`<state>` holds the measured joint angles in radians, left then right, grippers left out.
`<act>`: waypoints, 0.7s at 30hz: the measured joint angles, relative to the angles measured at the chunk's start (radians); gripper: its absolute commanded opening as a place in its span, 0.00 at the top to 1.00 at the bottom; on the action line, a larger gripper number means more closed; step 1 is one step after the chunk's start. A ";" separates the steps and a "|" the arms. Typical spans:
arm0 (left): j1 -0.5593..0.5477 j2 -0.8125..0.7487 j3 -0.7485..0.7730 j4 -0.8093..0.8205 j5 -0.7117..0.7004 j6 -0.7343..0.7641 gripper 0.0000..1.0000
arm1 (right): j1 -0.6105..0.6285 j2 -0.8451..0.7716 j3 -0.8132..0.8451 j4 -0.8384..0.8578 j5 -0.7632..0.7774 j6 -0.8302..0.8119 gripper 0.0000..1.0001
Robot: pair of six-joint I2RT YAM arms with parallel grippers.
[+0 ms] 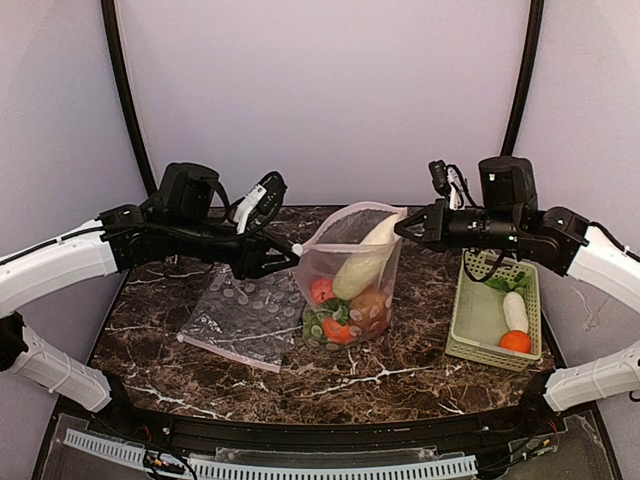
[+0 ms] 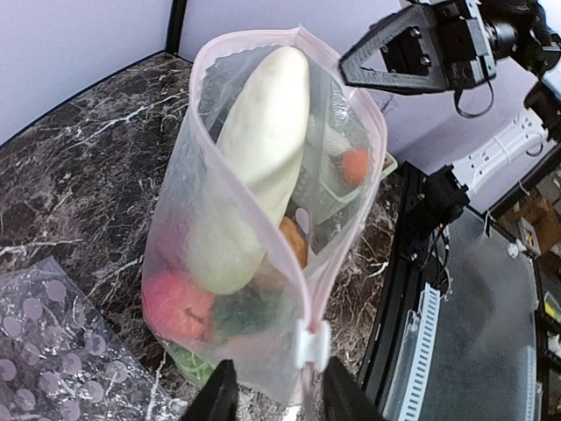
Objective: Place the food in the zip-top bag and seal the zipper
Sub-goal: Pass from the left arm to the right, then pass from the right arm to the left
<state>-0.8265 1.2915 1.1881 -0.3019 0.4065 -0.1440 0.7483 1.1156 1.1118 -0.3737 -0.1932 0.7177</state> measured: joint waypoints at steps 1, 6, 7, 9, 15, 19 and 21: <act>0.000 -0.002 -0.008 0.004 -0.001 0.000 0.40 | 0.000 -0.003 0.000 0.000 0.009 0.003 1.00; 0.003 -0.037 -0.079 0.037 0.002 -0.017 0.10 | 0.000 0.001 0.001 0.000 0.041 0.019 1.00; 0.003 -0.051 -0.102 0.050 0.006 -0.027 0.08 | 0.000 0.004 0.003 0.000 0.045 0.021 1.00; 0.004 -0.076 -0.139 0.070 0.022 -0.037 0.06 | 0.000 0.014 0.008 0.002 0.053 0.023 1.00; -0.002 -0.105 -0.191 0.121 0.046 -0.059 0.14 | 0.005 0.035 0.022 0.006 0.063 0.026 1.00; -0.002 -0.102 -0.185 0.142 0.035 -0.060 0.41 | 0.006 0.037 0.022 0.007 0.064 0.026 1.00; -0.002 -0.089 -0.169 0.148 0.021 -0.064 0.51 | 0.007 0.037 0.023 0.007 0.064 0.026 1.00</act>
<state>-0.8288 1.2022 1.0195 -0.1543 0.4278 -0.2077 0.7551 1.1530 1.1343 -0.3668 -0.1295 0.7441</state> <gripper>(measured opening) 0.624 0.005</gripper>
